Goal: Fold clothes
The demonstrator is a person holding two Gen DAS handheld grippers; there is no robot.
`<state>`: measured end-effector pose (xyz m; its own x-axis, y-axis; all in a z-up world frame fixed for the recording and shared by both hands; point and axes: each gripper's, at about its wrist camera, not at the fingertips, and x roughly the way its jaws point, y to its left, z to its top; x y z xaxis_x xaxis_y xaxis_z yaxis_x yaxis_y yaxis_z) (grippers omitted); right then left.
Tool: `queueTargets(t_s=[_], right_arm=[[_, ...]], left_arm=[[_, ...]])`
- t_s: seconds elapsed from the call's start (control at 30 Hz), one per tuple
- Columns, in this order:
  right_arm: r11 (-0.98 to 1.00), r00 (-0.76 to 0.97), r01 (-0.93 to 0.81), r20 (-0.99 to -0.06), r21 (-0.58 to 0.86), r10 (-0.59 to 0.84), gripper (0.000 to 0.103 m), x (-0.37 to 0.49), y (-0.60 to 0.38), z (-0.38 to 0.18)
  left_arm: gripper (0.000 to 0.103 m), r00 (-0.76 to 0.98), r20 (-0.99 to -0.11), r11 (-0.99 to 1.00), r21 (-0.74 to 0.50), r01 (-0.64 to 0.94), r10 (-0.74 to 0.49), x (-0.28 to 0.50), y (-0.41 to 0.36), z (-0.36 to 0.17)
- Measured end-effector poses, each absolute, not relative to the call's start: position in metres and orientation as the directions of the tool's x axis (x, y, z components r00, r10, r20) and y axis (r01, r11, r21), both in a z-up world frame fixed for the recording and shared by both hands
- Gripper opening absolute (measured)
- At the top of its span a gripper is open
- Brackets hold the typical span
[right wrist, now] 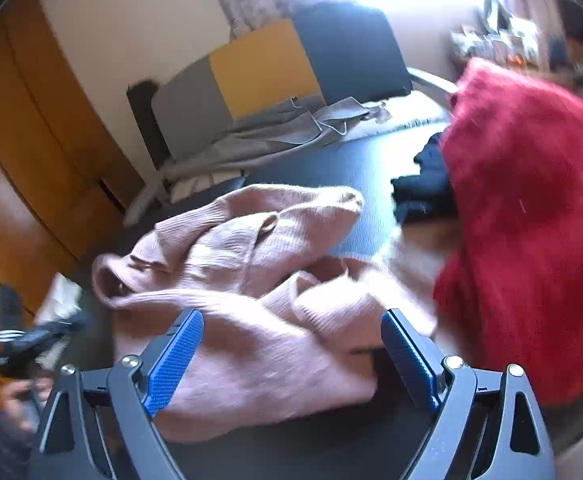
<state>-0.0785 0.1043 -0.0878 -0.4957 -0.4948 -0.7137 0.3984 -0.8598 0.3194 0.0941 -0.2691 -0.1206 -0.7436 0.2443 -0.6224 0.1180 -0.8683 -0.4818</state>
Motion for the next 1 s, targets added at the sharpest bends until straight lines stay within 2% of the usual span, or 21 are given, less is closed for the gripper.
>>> queueTargets(t_s=[0.03, 0.1, 0.17, 0.23, 0.33, 0.4, 0.47, 0.57, 0.6, 0.63, 0.73, 0.83, 0.93, 0.97, 1.0], right_arm=[[-0.863, -0.437, 0.392, -0.761, 0.318, -0.479, 0.092, -0.086, 0.096, -0.097], [-0.812, -0.302, 0.432, -0.786, 0.392, -0.54, 0.09, -0.073, 0.082, -0.113], [-0.7, -0.129, 0.525, -0.768, 0.484, -0.627, 0.09, -0.04, 0.056, -0.125], [-0.59, 0.019, 0.584, -0.736, 0.558, -0.677, 0.09, -0.008, 0.035, -0.134], [-0.522, 0.104, 0.552, -0.675, 0.65, -0.731, 0.09, 0.023, 0.03, -0.138], [-0.501, 0.129, 0.547, -0.658, 0.671, -0.741, 0.09, 0.032, 0.033, -0.134], [-0.523, 0.097, 0.559, -0.677, 0.643, -0.729, 0.09, 0.027, 0.044, -0.123], [-0.57, -0.013, 0.533, -0.667, 0.626, -0.745, 0.091, 0.003, 0.072, -0.099], [-0.583, -0.071, 0.504, -0.643, 0.637, -0.763, 0.093, -0.01, 0.085, -0.09], [-0.602, -0.135, 0.466, -0.621, 0.648, -0.772, 0.103, -0.023, 0.097, -0.084], [-0.657, -0.313, 0.298, -0.58, 0.692, -0.752, 0.103, -0.076, 0.129, -0.086], [-0.671, -0.335, 0.207, -0.593, 0.712, -0.732, 0.103, -0.117, 0.127, -0.11], [-0.7, -0.298, 0.124, -0.647, 0.703, -0.702, 0.103, -0.145, 0.103, -0.144], [-0.706, -0.291, 0.126, -0.654, 0.697, -0.698, 0.099, -0.148, 0.094, -0.152], [-0.71, -0.284, 0.134, -0.66, 0.691, -0.696, 0.089, -0.151, 0.085, -0.158]], left_arm=[[0.021, -0.728, -0.632, -0.879, -0.468, 0.087, 0.265, 0.089, -0.258, -0.121], [0.021, -0.695, -0.657, -0.896, -0.442, 0.041, 0.293, 0.079, -0.239, -0.122], [0.021, -0.673, -0.678, -0.906, -0.423, 0.028, 0.296, 0.07, -0.227, -0.122], [0.021, -0.67, -0.663, -0.892, -0.453, 0.003, 0.334, 0.054, -0.22, -0.119], [0.026, -0.649, -0.614, -0.833, -0.55, -0.057, 0.449, 0.033, -0.216, -0.115], [0.027, -0.643, -0.588, -0.815, -0.57, -0.1, 0.491, 0.018, -0.205, -0.109], [0.029, -0.616, -0.585, -0.796, -0.593, -0.12, 0.528, 0.002, -0.196, -0.109], [0.029, -0.575, -0.658, -0.812, -0.584, -0.019, 0.487, -0.019, -0.192, -0.122], [0.029, -0.563, -0.686, -0.829, -0.56, 0.003, 0.461, -0.022, -0.19, -0.128], [0.029, -0.546, -0.715, -0.846, -0.533, 0.023, 0.436, -0.023, -0.189, -0.135], [0.029, -0.493, -0.784, -0.88, -0.47, 0.076, 0.377, -0.021, -0.189, -0.16], [0.029, -0.479, -0.784, -0.865, -0.493, 0.096, 0.394, -0.006, -0.195, -0.178], [0.029, -0.509, -0.762, -0.864, -0.499, 0.069, 0.4, 0.008, -0.199, -0.181], [0.029, -0.51, -0.763, -0.868, -0.493, 0.061, 0.398, 0.01, -0.199, -0.181], [0.029, -0.509, -0.764, -0.872, -0.487, 0.053, 0.396, 0.012, -0.199, -0.181]])
